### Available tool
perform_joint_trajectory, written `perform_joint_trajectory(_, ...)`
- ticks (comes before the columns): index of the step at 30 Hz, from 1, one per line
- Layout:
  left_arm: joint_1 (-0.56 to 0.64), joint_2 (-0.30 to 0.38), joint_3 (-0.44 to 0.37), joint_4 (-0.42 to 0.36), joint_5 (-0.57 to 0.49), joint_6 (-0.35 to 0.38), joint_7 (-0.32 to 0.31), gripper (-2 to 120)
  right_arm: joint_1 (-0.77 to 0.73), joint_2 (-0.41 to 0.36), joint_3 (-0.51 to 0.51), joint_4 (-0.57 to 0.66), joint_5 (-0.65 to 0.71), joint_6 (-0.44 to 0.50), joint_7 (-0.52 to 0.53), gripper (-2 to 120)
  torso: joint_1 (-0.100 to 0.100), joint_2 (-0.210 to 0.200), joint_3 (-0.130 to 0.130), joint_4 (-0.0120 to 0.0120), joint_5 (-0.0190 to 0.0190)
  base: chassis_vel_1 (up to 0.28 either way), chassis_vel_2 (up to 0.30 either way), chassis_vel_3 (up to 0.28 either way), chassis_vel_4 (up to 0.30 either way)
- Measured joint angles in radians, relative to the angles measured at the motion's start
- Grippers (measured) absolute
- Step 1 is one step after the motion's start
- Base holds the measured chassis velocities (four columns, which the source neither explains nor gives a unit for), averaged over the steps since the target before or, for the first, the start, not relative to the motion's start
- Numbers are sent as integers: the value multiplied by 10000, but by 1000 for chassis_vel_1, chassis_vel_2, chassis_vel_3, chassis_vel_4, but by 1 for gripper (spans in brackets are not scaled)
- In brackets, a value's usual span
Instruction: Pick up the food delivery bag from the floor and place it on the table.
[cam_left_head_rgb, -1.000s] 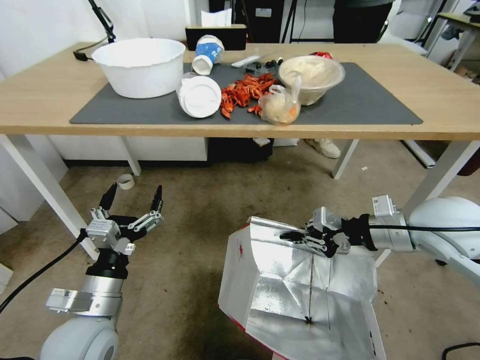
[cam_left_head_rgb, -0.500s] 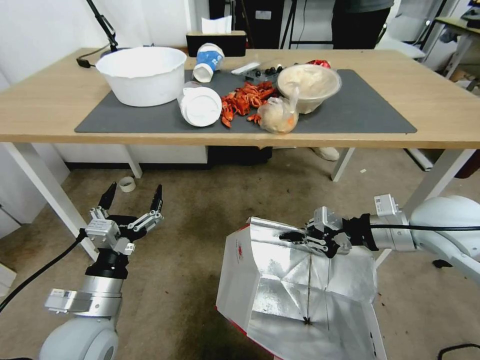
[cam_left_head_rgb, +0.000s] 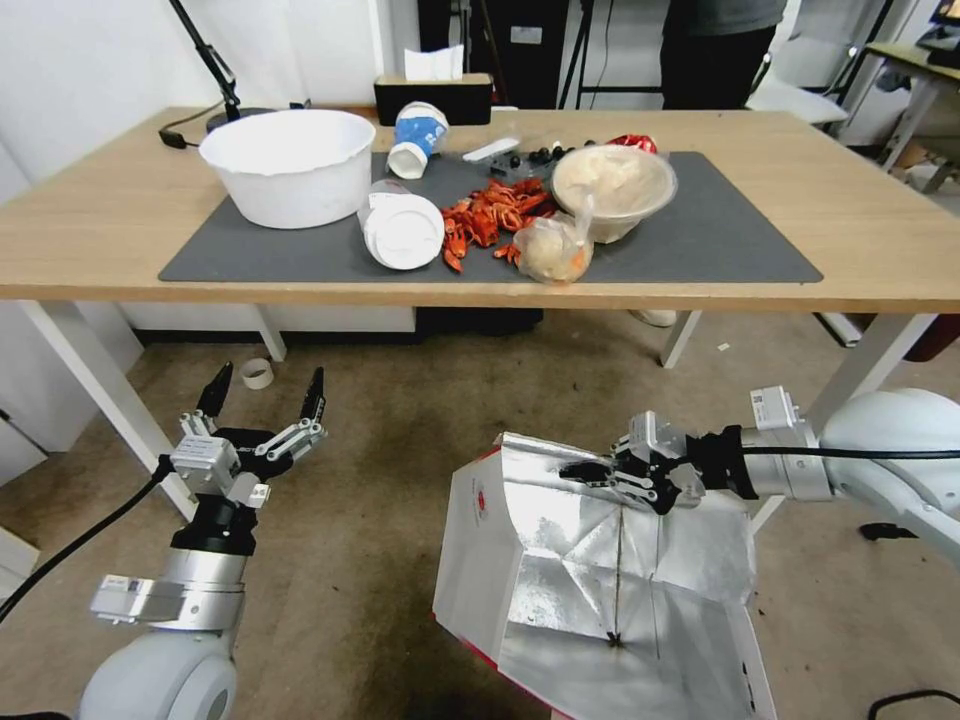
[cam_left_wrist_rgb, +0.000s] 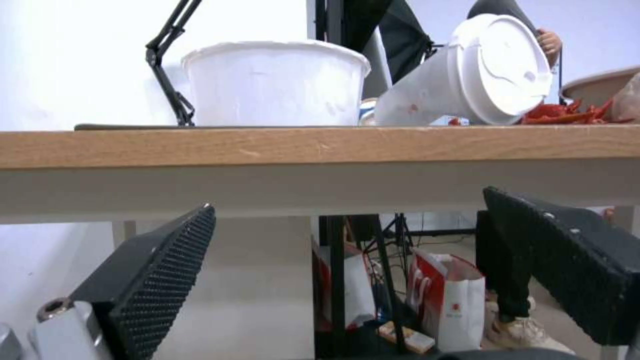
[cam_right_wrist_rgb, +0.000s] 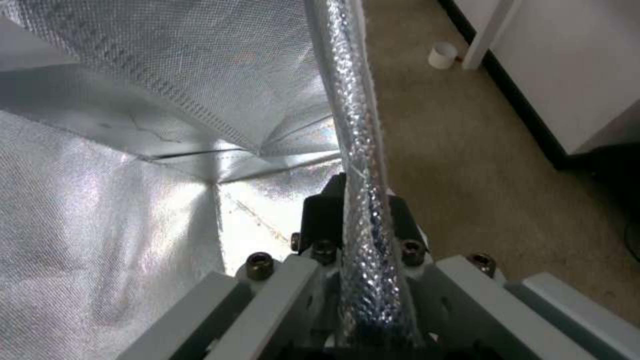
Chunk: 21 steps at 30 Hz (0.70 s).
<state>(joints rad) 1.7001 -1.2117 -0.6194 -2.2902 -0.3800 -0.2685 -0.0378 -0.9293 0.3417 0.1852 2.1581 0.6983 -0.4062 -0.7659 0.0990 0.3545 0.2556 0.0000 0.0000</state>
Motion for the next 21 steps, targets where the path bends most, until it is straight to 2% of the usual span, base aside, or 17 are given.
perform_joint_trajectory(21, 21, 9, 0, -15, -23, 7, -22, 100, 24, -25, -16, -38, 24, 85, -110, 0, 292, 877, 580, 0, 0, 0, 0, 0, 0)
